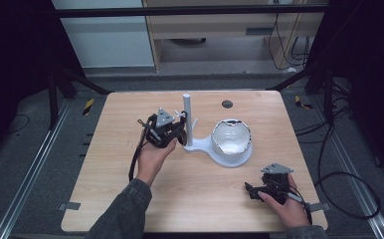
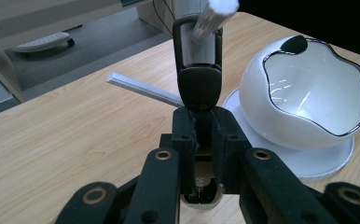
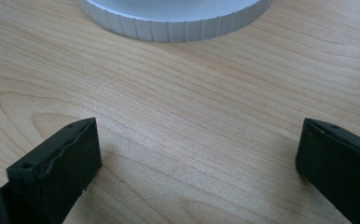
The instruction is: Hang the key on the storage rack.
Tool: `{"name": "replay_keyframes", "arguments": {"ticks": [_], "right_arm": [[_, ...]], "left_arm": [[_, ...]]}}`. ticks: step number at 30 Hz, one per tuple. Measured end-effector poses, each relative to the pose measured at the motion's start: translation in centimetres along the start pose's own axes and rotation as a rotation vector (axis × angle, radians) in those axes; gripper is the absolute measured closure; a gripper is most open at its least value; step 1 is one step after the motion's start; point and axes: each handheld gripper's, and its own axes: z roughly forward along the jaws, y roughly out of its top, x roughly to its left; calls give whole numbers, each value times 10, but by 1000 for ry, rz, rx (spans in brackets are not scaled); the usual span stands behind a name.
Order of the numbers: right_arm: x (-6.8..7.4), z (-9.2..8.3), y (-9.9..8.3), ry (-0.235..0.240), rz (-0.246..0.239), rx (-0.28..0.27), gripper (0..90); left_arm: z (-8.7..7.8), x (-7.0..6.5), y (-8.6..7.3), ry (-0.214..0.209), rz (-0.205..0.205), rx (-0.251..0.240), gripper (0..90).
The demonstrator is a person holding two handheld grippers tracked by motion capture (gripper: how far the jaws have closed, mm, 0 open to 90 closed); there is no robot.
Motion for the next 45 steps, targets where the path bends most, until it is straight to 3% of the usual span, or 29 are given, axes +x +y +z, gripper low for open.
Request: {"name": "replay_keyframes", "arguments": {"ticks": [36, 45], "right_arm": [[0, 0, 0, 0, 1, 0, 4], [0, 0, 0, 0, 1, 0, 4]], "left_arm": [[11, -2, -1, -17, -40, 12, 786], [7, -4, -2, -2, -31, 2, 727]]}}
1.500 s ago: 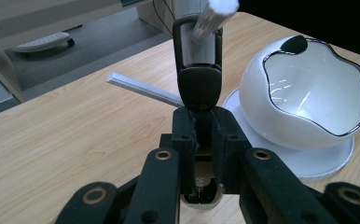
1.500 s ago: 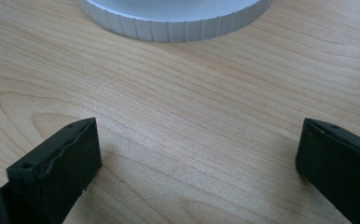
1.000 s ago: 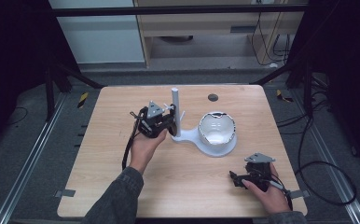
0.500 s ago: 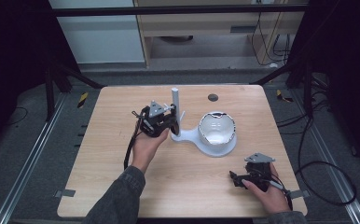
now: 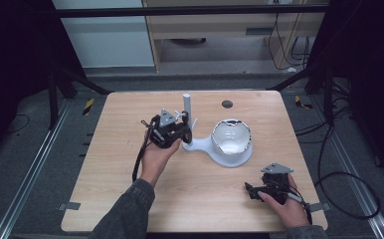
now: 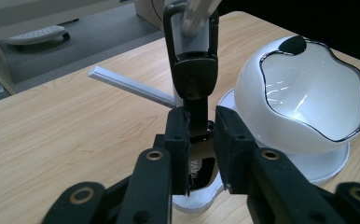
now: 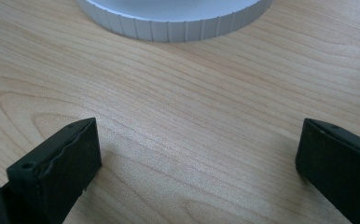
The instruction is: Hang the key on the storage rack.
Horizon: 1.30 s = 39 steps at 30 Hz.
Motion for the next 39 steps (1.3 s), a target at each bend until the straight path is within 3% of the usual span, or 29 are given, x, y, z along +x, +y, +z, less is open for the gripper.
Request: {"name": "replay_keyframes", "arguments": {"ticks": [8, 12, 24, 29, 31, 39], "right_arm": [[0, 0, 0, 0, 0, 0, 4], [0, 0, 0, 0, 0, 0, 4], [0, 0, 0, 0, 0, 0, 4], [0, 0, 0, 0, 0, 0, 4], [0, 0, 0, 0, 0, 0, 4], [0, 0, 0, 0, 0, 0, 4]], "left_arm": [[-6, 0, -3, 15, -2, -7, 554], [-7, -1, -6, -5, 12, 3, 452], [-17, -2, -10, -26, -5, 1, 240], [-21, -7, -13, -54, 1, 13, 180], [-23, -11, -16, -85, 8, 21, 158], [-33, -21, -20, -118, 28, 28, 112]]}}
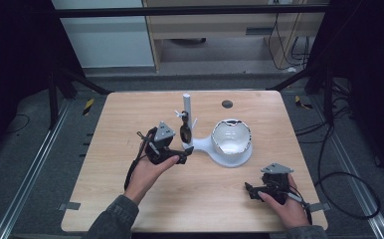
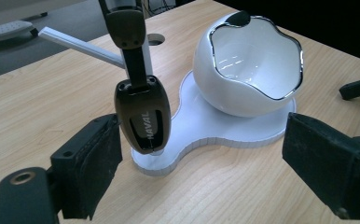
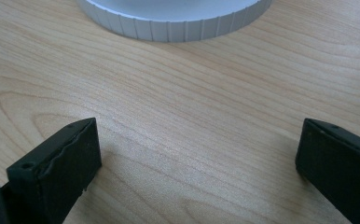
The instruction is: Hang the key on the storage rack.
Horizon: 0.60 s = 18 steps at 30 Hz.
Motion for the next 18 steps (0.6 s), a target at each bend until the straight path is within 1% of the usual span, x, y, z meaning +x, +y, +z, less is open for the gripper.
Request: {"name": "replay_keyframes", "arguments": {"ticks": [2, 6, 9, 18], "right_arm": [[0, 0, 0, 0, 0, 0, 4], [0, 0, 0, 0, 0, 0, 4], [0, 0, 0, 0, 0, 0, 4], [0, 0, 0, 0, 1, 0, 4]], "left_arm": [[-2, -3, -2, -13, 9, -1, 103], [-6, -8, -7, -35, 28, 11, 84], [-8, -10, -11, -35, 45, 25, 76], [-14, -11, -23, -52, 56, 43, 66]]}}
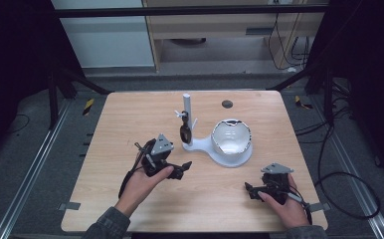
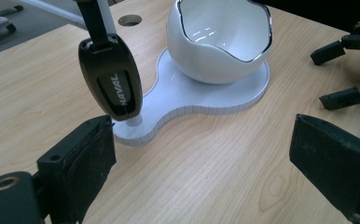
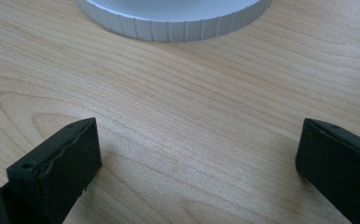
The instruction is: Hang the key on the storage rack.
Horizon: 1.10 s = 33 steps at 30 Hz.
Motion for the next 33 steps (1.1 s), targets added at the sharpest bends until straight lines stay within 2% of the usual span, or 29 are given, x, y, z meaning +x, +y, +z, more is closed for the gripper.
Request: {"name": "replay_keyframes", "arguments": {"ticks": [8, 15, 22, 33], "right_arm": [[0, 0, 0, 0, 0, 0, 4], [0, 0, 0, 0, 0, 0, 4], [0, 0, 0, 0, 0, 0, 4], [0, 0, 0, 0, 0, 0, 4]], "left_arm": [[-1, 0, -15, -17, -6, 32, 65], [0, 1, -28, -13, -3, 64, 64], [3, 6, -47, -22, -38, 100, 64], [-1, 20, -74, 5, -85, 136, 64]]}}
